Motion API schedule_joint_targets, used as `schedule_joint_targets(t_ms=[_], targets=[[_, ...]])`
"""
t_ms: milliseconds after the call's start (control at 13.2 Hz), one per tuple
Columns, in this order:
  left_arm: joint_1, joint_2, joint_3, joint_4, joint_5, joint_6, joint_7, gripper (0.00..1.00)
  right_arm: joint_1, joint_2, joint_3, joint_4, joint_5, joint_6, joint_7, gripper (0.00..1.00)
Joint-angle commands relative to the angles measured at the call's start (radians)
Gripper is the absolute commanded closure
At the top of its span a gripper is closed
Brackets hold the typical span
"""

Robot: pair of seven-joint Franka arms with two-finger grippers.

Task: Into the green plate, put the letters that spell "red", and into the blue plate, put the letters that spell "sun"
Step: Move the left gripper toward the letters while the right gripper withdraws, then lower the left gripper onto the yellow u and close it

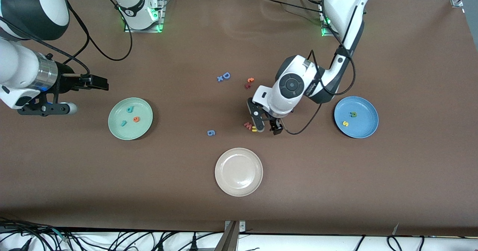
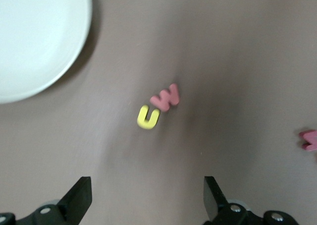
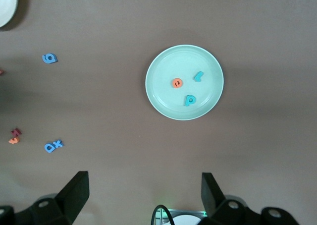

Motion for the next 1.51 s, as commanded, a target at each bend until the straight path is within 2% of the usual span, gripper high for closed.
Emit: schedule_joint_targets(t_ms=[0,151,227,454,530,682,757,1060,1439], targets=[[-0.007,0.043,0.003,0.011,0.021,0.049,0.155,0.02,-0.119,-0.076,0.118,-0.036,-0.021,0.027,-0.007,0.00],[-0.017,0.054,0.004,0.011,0.076,0.095,0.203,0.04,-0.182,-0.127,0.193,-0.071,-0.028,0.117,-0.007,0.00],[-0.017,0.057,0.003,0.011,0.126,0.106,0.208,0.06,-0.211,-0.147,0.219,-0.089,-0.033,0.127,-0.007,0.00],[-0.018,0.069,0.004,0.011,0.142,0.136,0.205,0.06,-0.283,-0.211,0.304,-0.144,-0.103,0.126,-0.005,0.00],[-0.027,0.080,0.004,0.013,0.142,0.150,0.205,0.06,-0.326,-0.262,0.359,-0.210,-0.145,0.133,0.006,0.00],[-0.041,0.095,0.002,0.013,0.141,0.175,0.191,0.11,-0.448,-0.369,0.521,-0.347,-0.220,0.210,0.010,0.00],[-0.044,0.106,0.004,0.013,0.141,0.176,0.186,0.12,-0.479,-0.388,0.538,-0.375,-0.217,0.224,0.012,0.00],[-0.069,0.140,0.004,0.019,0.141,0.207,0.163,0.14,-0.486,-0.357,0.508,-0.335,-0.200,0.210,-0.008,0.00],[-0.078,0.178,0.004,0.066,0.141,0.207,0.146,0.15,-0.475,-0.339,0.502,-0.307,-0.199,0.195,-0.011,0.00]])
